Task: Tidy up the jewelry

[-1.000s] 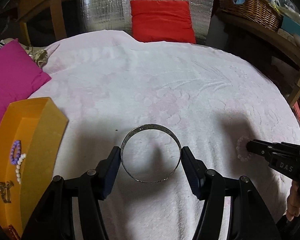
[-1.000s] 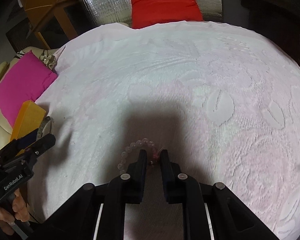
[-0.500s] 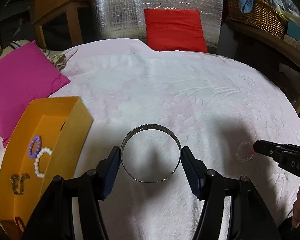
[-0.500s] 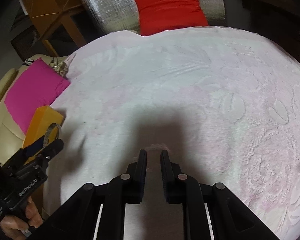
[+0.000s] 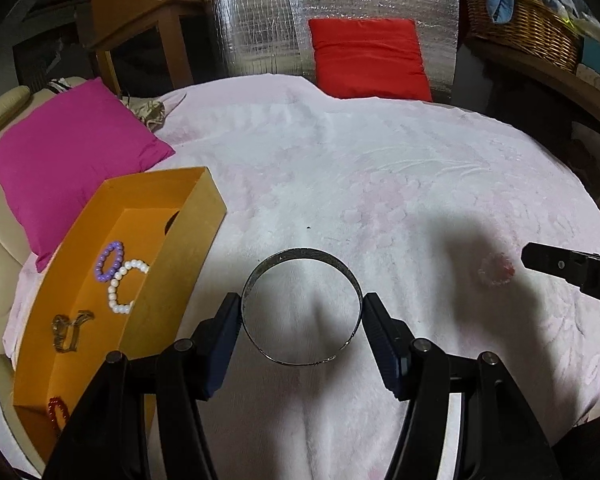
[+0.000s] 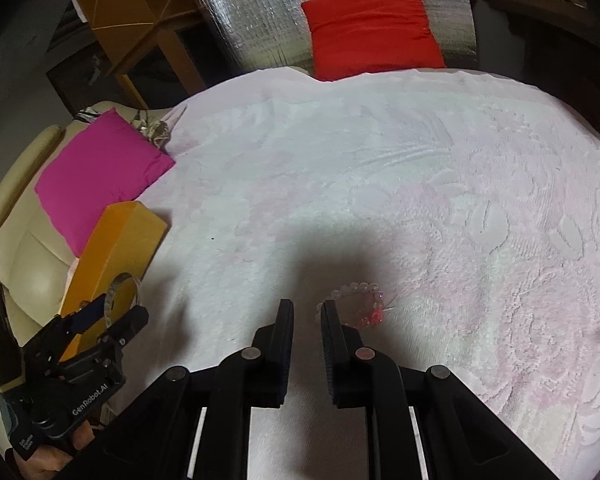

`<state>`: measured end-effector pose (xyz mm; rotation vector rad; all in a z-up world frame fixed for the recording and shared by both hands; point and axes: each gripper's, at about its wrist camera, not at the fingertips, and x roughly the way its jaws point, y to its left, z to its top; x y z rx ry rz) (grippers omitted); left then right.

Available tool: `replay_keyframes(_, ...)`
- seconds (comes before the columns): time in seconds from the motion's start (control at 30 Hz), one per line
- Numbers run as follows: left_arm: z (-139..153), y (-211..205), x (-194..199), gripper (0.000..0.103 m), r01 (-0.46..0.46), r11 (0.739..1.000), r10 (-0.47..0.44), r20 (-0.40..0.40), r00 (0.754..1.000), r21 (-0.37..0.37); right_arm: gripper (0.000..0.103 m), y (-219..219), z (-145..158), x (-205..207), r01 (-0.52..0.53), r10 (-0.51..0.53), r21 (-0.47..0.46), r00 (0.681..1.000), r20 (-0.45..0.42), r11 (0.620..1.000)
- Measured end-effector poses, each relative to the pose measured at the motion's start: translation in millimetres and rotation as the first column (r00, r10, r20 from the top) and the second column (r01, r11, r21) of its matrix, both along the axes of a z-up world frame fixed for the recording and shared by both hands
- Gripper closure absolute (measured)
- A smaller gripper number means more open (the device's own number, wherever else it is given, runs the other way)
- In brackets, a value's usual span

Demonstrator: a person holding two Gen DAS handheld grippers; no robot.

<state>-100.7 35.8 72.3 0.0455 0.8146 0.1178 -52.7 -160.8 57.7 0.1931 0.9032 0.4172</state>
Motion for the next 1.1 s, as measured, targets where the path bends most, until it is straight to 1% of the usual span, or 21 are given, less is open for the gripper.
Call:
replay_keyframes(0.13,20,-11,-11,0.040,0.013,1.000,-0.013,0.029,0.999,-0.007,0.088,-11,10,-7,0.007,-0.008,0.023,1.000,0.021,1.000)
replay_keyframes(0.37,75,-36,-36,0.040,0.065,0.998,-0.065,0.131,0.989,0.000,0.088,-42,23,-39,0.049,-0.053,0.082,0.998,0.041,0.995)
replay_keyframes(0.47,100,-50,-49,0.040,0.105,0.994,-0.104,0.178,0.978,0.007,0.088,-55,35,-58,0.055,-0.063,0.116,0.996,0.063,0.992)
replay_keyframes(0.57,125,-64,-65,0.040,0.152,0.988,-0.155,0.227,0.961,0.029,0.088,-69,53,-80,0.046,-0.061,0.141,0.993,0.106,0.989)
replay_keyframes(0.63,140,-65,-77,0.040,0.169,0.985,-0.171,0.252,0.953,0.030,0.088,-79,61,-89,0.054,-0.072,0.149,0.991,0.116,0.987)
replay_keyframes(0.77,162,-55,-98,0.040,0.174,0.985,-0.171,0.289,0.942,0.013,0.088,-97,76,-103,0.056,-0.082,0.216,0.990,0.112,0.975)
replay_keyframes(0.83,170,-45,-110,0.040,0.158,0.987,-0.157,0.305,0.939,0.024,0.088,-101,83,-108,0.062,-0.088,0.225,0.990,0.111,0.972)
replay_keyframes(0.93,168,-31,-113,0.040,0.139,0.990,-0.136,0.302,0.943,0.014,0.086,-97,82,-100,0.083,-0.105,0.192,0.988,0.111,0.978)
replay_keyframes(1.0,161,-29,-110,0.040,0.133,0.991,-0.131,0.287,0.949,0.015,0.084,-86,67,-80,0.093,-0.107,0.162,0.991,0.076,0.982)
replay_keyframes(1.03,154,-27,-105,0.040,0.130,0.991,-0.129,0.272,0.954,0.014,0.084,-77,55,-65,0.100,-0.107,0.121,0.993,0.055,0.988)
replay_keyframes(1.07,144,-26,-97,0.040,0.125,0.992,-0.123,0.252,0.960,0.007,0.079,-71,47,-57,0.103,-0.107,0.088,0.993,0.039,0.991)
replay_keyframes(1.1,132,-23,-89,0.040,0.119,0.993,-0.114,0.230,0.966,-0.008,0.075,-61,32,-42,0.106,-0.107,0.035,0.994,0.006,0.994)
